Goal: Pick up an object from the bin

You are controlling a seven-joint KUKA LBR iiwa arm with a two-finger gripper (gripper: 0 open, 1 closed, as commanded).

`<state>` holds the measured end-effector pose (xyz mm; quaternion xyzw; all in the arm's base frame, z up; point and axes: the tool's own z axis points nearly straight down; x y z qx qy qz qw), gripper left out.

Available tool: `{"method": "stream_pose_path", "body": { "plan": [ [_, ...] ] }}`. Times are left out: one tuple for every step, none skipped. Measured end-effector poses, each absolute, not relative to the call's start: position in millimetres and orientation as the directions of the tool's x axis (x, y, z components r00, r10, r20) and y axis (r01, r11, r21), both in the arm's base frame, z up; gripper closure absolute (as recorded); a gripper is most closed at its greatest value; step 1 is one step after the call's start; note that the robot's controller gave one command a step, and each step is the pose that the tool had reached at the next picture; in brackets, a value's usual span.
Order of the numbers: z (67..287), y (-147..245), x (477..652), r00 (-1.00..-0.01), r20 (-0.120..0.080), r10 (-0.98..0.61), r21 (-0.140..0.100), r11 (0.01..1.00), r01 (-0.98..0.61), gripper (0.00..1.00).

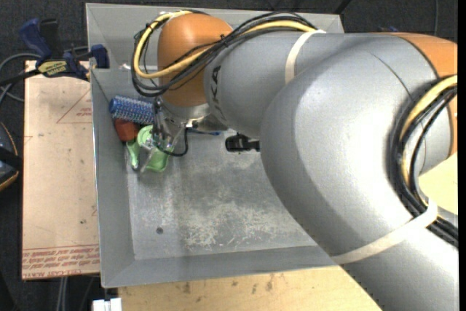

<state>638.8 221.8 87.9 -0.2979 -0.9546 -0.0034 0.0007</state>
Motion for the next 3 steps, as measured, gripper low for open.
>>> {"method": "stream_pose_path", "body": {
  "plan": [
    [89,222,639.2,-0.823,0.003,0.568,0.007,0.823,0.568,1.00],
    [94,223,639.6,-0.825,-0.001,0.565,0.001,0.825,0.565,1.00],
    [154,223,639.8,-0.826,0.000,0.563,0.002,0.826,0.563,1.00]
  ]
}}
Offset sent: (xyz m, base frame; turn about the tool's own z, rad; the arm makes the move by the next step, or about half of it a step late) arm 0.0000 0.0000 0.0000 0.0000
